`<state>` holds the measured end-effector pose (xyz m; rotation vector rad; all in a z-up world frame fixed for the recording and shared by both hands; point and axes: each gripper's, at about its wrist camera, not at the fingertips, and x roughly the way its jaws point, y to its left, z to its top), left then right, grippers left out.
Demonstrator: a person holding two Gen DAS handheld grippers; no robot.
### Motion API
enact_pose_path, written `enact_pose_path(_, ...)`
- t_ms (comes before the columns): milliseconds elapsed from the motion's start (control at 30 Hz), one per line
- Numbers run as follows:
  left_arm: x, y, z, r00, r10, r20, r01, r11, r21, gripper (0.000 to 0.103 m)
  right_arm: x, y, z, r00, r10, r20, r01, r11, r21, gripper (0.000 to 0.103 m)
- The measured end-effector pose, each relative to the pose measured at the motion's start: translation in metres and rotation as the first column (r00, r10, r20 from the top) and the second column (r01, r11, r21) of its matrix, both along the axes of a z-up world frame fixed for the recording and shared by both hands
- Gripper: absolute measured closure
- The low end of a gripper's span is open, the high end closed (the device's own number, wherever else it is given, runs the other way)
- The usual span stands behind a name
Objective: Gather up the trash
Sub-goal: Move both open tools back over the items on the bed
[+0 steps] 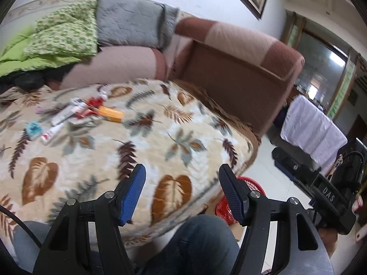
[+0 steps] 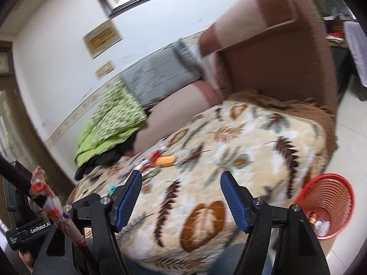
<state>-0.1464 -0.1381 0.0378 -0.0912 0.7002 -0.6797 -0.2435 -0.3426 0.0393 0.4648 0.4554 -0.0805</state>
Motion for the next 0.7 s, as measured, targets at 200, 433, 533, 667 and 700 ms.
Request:
enact_pose_path(200,0.005,0.041,0.012,0.996,0.083,0.036,-0.082,0.996,-0.020,0.037,0.040,0.037,0.013,0.993,0.117,0.004,-0.117,0.992,-0.039,0.026)
enact_pose_path(433,0.022,0.089,0.016,0.983,0.180,0.037,-0.178,0.983,-0.036,0.036,0.102,0.070,0.000,0.956,0.287,-0.065,-0.290,0.956,-0.036,0.022)
enact_pose_path(533,0.031,0.104,0.014,0.974,0.223,0.030,-0.222,0.974,-0.038,0.036,0.126,0.071,-0.014,0.937,0.336,-0.101,-0.337,0.942,0.005,0.022)
enact_pose_path(667,0.049,0.123,0.008,0.959,0.283,-0.002,-0.283,0.958,-0.041,0.036,0.152,0.072,-0.025,0.920,0.370,-0.131,-0.374,0.927,-0.005,0.022)
enact_pose_path(700,0.053,0.126,0.007,0.957,0.291,-0.006,-0.291,0.956,-0.041,0.036,0.160,0.071,-0.029,0.913,0.384,-0.139,-0.388,0.922,0.000,0.022)
